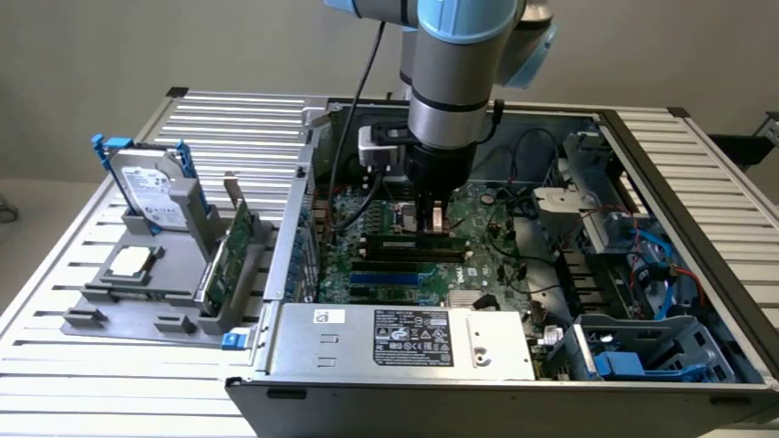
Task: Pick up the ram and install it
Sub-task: 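Insert the ram into the slot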
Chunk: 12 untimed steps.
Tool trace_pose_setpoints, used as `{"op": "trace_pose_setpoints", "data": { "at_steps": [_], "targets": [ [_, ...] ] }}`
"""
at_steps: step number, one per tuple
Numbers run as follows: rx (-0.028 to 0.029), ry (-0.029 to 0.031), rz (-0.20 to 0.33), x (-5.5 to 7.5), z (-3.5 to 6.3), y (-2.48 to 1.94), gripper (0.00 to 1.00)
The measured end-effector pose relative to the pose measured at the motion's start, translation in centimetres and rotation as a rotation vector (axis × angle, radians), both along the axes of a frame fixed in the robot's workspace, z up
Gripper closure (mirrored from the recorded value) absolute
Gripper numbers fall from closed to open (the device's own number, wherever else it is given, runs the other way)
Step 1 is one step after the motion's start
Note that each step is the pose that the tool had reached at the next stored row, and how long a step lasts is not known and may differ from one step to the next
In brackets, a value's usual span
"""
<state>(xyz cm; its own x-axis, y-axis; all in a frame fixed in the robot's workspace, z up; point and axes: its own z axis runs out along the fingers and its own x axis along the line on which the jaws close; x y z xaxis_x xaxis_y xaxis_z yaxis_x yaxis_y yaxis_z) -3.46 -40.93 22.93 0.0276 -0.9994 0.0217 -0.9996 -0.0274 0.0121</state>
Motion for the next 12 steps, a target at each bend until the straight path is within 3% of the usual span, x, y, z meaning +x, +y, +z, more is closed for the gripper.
{"op": "trace_pose_setpoints", "data": {
  "at_steps": [12],
  "targets": [
    [0.0001, -0.0001, 0.001, 0.04, -0.21, -0.01, 0.86]
  ]
}}
